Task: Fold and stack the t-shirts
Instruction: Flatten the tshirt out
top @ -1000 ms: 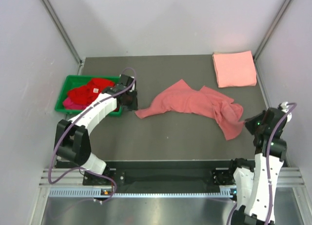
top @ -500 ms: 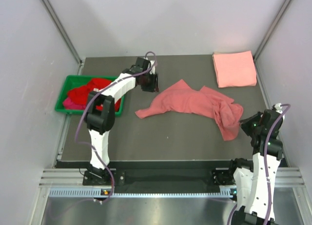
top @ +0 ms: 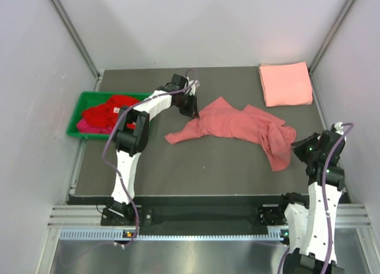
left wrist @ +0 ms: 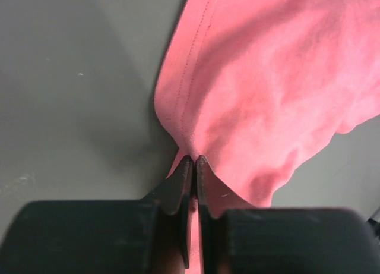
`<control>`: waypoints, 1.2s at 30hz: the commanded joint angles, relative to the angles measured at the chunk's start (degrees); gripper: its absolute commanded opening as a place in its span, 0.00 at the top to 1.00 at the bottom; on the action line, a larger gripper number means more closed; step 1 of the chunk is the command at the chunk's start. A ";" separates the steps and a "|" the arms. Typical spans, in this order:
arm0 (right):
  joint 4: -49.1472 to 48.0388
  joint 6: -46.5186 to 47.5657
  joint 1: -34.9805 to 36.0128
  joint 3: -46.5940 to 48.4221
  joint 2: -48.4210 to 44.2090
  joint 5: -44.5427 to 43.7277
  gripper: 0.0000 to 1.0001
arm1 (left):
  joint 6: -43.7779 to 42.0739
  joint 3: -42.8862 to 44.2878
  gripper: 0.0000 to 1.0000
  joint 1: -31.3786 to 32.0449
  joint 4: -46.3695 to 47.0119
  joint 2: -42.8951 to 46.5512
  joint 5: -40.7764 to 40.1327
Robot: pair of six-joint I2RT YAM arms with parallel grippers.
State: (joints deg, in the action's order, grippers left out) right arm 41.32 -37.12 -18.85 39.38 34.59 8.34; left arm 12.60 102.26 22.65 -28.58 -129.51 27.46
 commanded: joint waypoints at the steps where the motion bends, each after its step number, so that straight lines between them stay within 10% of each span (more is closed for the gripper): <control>1: -3.08 0.30 0.57 0.97 0.39 -0.42 1.00 | -1.44 2.16 0.97 0.28 1.60 1.80 0.59; 8: -8.71 -2.42 0.22 3.06 10.19 -8.06 1.00 | -0.13 10.58 1.00 0.20 -1.30 5.23 -6.28; 17: -3.27 -2.52 -4.17 42.08 33.61 -5.97 1.00 | 0.94 20.26 1.00 0.20 -0.95 16.29 -13.83; 28: -0.72 1.88 -6.29 24.63 17.47 0.34 1.00 | 18.94 -48.40 0.97 2.48 6.09 61.21 -12.61; 36: -1.15 3.02 -5.67 7.65 8.83 4.32 1.00 | 18.00 -48.77 0.57 2.66 -9.29 63.52 -23.93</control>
State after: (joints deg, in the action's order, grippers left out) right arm 41.50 -35.48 -24.56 47.64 46.04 10.11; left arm 31.27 46.02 25.41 -36.05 -66.67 10.41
